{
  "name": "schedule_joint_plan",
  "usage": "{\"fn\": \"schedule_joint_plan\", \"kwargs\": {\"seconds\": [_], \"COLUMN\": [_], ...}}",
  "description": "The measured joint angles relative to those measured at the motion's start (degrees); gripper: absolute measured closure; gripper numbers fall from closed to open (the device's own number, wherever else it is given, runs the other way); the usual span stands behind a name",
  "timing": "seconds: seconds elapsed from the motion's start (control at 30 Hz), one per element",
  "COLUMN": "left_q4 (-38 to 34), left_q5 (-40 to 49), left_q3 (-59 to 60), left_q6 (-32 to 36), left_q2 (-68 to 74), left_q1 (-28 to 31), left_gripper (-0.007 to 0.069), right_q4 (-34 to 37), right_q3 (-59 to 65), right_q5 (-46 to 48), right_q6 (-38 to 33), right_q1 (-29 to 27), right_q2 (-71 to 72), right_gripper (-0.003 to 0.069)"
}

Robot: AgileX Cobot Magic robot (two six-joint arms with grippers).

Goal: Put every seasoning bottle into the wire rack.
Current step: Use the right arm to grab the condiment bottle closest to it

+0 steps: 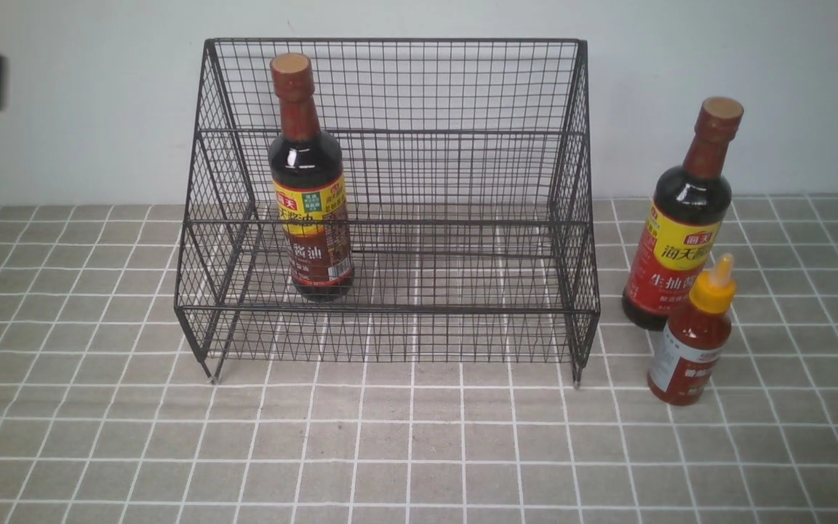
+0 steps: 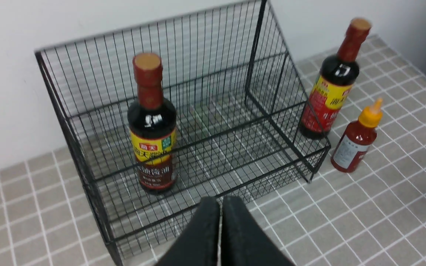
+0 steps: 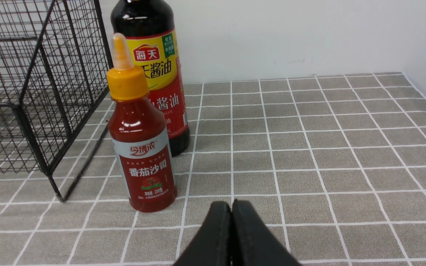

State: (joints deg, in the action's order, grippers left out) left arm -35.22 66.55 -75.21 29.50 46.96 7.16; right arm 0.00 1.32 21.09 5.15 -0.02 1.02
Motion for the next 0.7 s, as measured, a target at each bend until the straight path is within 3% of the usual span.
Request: {"fn": "schedule_joint_plan", "kwargs": {"seconds": [0.3, 0.53, 0.67, 0.7], "left_q4": [2.0, 2.1, 3.7, 5.4], "left_q5": [-1.2, -11.5, -13.7, -14.7], "left_q3": [6.7, 6.7, 6.7, 7.2], "left_q6": [1.9, 2.7, 2.6, 1.8], "left_q2": [-17.5, -20.0, -18.9, -18.4], "left_q1": [0.0, 0.0, -2.6, -5.9], "left_gripper": [0.0631, 0.0631, 0.0631, 0.0631], "right_q4": [0.0, 0.0, 0.0, 0.0], "right_q3": [0.0, 0.0, 0.0, 0.0], "right_q5": [0.0, 0.0, 0.0, 0.0], "right_q6": [0.0, 0.0, 0.0, 0.0], "right_q1": [0.0, 0.0, 0.0, 0.0], "right_q2": [0.0, 0.0, 0.0, 0.0], "right_gripper": [0.0673, 0.0673, 0.0673, 0.0673]}}
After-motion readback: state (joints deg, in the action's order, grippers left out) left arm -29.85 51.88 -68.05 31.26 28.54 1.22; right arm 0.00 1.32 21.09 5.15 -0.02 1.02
